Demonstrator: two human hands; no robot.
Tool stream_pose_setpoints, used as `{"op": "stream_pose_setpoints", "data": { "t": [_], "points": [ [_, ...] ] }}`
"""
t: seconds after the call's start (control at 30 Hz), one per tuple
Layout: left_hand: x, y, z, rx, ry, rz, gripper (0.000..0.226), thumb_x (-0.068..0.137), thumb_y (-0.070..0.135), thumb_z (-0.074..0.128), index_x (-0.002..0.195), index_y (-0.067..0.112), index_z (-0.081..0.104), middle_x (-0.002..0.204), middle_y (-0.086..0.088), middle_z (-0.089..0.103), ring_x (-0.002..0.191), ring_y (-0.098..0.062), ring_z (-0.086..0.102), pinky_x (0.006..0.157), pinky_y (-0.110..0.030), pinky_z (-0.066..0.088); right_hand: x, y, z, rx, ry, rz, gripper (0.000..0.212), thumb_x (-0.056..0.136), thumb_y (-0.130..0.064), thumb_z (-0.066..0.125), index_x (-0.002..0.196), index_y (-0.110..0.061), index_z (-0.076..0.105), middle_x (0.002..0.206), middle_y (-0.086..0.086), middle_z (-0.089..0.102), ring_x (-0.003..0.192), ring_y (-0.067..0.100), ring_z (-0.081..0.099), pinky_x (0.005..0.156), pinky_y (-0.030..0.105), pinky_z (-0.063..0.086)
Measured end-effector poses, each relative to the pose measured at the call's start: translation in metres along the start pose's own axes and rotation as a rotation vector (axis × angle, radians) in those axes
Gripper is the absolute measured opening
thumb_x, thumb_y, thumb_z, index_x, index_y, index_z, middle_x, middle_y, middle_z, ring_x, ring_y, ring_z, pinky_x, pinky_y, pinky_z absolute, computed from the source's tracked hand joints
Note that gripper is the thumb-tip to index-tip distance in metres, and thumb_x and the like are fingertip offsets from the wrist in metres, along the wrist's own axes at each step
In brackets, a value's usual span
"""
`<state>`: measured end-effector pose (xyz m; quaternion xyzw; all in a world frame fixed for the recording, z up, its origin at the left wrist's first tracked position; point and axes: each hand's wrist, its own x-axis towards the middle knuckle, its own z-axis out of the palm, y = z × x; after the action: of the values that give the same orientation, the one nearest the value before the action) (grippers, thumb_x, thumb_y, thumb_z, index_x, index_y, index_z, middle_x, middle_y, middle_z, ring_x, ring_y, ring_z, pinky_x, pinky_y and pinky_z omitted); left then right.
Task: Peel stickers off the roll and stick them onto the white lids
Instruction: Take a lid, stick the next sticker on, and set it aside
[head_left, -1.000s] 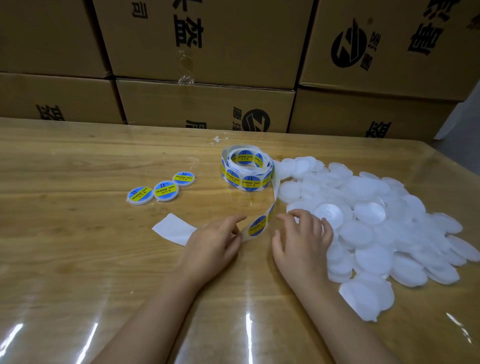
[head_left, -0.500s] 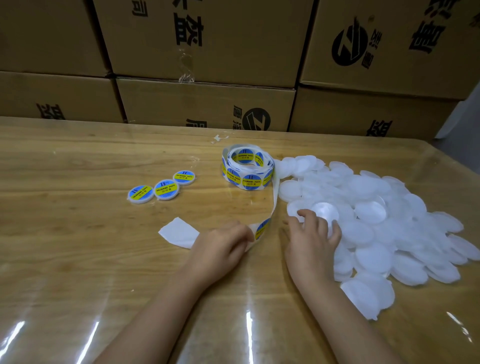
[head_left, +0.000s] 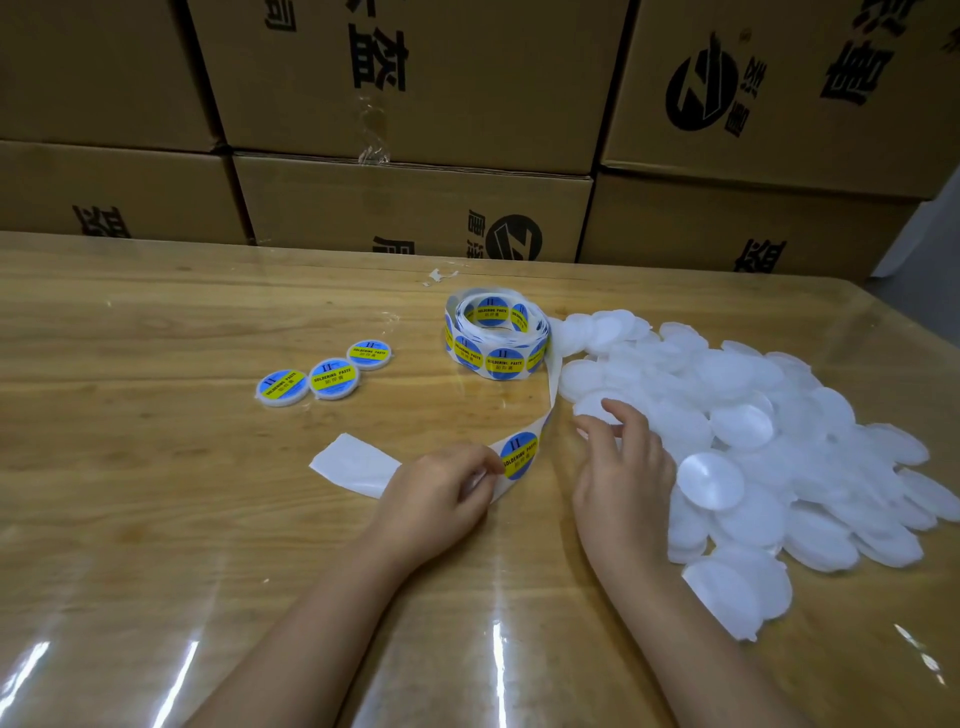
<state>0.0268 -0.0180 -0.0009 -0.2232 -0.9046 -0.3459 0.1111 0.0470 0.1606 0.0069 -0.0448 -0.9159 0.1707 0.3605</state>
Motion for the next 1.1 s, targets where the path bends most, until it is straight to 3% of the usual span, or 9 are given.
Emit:
{"op": "stream_pose_setpoints", "data": {
  "t": [0.1, 0.27, 0.47, 0.57, 0.63, 0.77, 0.9, 1.0, 1.1],
  "points": [
    [0.001, 0.000, 0.000, -0.007, -0.014, -0.008, 0.013, 0.088, 0.021, 0.057, 0.096, 0.027, 0.064, 0.095, 0.017, 0.066, 0.087, -0.004, 0.054, 0.068, -0.026, 0.044, 0.000, -0.002, 0.002, 0.195, 0.103, -0.099, 0.032, 0.078, 0.014, 0.064, 0.104, -0.004, 0.068, 0.118, 0.021, 0.055, 0.095, 0.032, 0.057, 0.080, 0.049, 0.052],
    [0.003, -0.001, -0.003, -0.155, -0.091, -0.071, 0.017, 0.082, 0.047, 0.053, 0.091, 0.037, 0.063, 0.092, 0.025, 0.062, 0.089, 0.004, 0.055, 0.075, -0.016, 0.042, -0.006, -0.001, 0.004, 0.395, 0.054, -0.281, 0.024, 0.092, -0.009, 0.048, 0.113, -0.010, 0.061, 0.129, 0.007, 0.037, 0.110, 0.018, 0.049, 0.096, 0.029, 0.044],
    [0.005, -0.003, -0.006, -0.348, -0.168, -0.097, 0.047, 0.084, 0.064, 0.033, 0.088, 0.029, 0.064, 0.085, 0.011, 0.062, 0.085, -0.008, 0.057, 0.080, -0.033, 0.045, -0.010, -0.007, -0.001, 0.491, -0.108, -0.450, 0.024, 0.095, -0.013, 0.049, 0.118, -0.018, 0.052, 0.133, 0.008, 0.037, 0.122, 0.023, 0.048, 0.101, 0.033, 0.042],
    [0.005, -0.003, -0.007, -0.415, -0.175, -0.123, 0.039, 0.081, 0.063, 0.039, 0.080, 0.032, 0.062, 0.074, 0.010, 0.058, 0.074, -0.008, 0.054, 0.071, -0.030, 0.042, -0.011, -0.012, -0.006, 0.452, -0.110, -0.551, 0.026, 0.094, -0.012, 0.049, 0.119, -0.018, 0.052, 0.134, 0.008, 0.038, 0.121, 0.021, 0.049, 0.102, 0.027, 0.041],
    [0.006, -0.002, -0.008, -0.490, -0.169, -0.156, 0.039, 0.079, 0.060, 0.047, 0.076, 0.023, 0.059, 0.065, 0.009, 0.049, 0.062, -0.006, 0.044, 0.059, -0.023, 0.036, -0.011, -0.013, -0.007, 0.446, -0.125, -0.573, 0.026, 0.093, -0.012, 0.050, 0.119, -0.018, 0.051, 0.133, 0.008, 0.038, 0.120, 0.023, 0.050, 0.102, 0.027, 0.041],
    [0.006, -0.003, -0.009, -0.588, -0.157, -0.177, 0.031, 0.082, 0.038, 0.056, 0.080, 0.007, 0.059, 0.067, 0.001, 0.047, 0.062, -0.007, 0.040, 0.056, -0.018, 0.033, -0.011, -0.013, -0.005, 0.468, -0.182, -0.501, 0.035, 0.087, -0.009, 0.060, 0.121, -0.015, 0.052, 0.131, 0.013, 0.045, 0.118, 0.024, 0.052, 0.101, 0.033, 0.044],
    [0.004, -0.002, -0.006, -0.500, -0.133, -0.165, 0.024, 0.081, 0.041, 0.056, 0.074, 0.019, 0.058, 0.063, 0.011, 0.048, 0.059, -0.004, 0.042, 0.055, -0.018, 0.036, -0.006, -0.011, -0.003, 0.389, -0.153, -0.307, 0.037, 0.091, -0.016, 0.044, 0.125, -0.007, 0.056, 0.130, 0.010, 0.053, 0.114, 0.025, 0.055, 0.093, 0.040, 0.044],
    [0.003, -0.003, -0.004, -0.398, -0.157, -0.118, 0.027, 0.077, 0.053, 0.053, 0.076, 0.027, 0.060, 0.069, 0.011, 0.059, 0.066, -0.004, 0.051, 0.064, -0.027, 0.042, 0.000, -0.007, -0.002, 0.340, -0.215, -0.173, 0.050, 0.085, -0.001, 0.040, 0.133, -0.010, 0.052, 0.137, 0.003, 0.052, 0.114, 0.027, 0.054, 0.094, 0.037, 0.040],
    [0.002, -0.002, -0.006, -0.420, -0.182, -0.103, 0.019, 0.074, 0.050, 0.054, 0.073, 0.032, 0.061, 0.066, 0.014, 0.059, 0.064, -0.001, 0.052, 0.061, -0.021, 0.041, 0.001, -0.003, 0.000, 0.280, -0.360, -0.139, 0.065, 0.080, 0.007, 0.042, 0.139, -0.020, 0.046, 0.140, -0.006, 0.049, 0.111, 0.025, 0.050, 0.091, 0.037, 0.037]
  ]
}}
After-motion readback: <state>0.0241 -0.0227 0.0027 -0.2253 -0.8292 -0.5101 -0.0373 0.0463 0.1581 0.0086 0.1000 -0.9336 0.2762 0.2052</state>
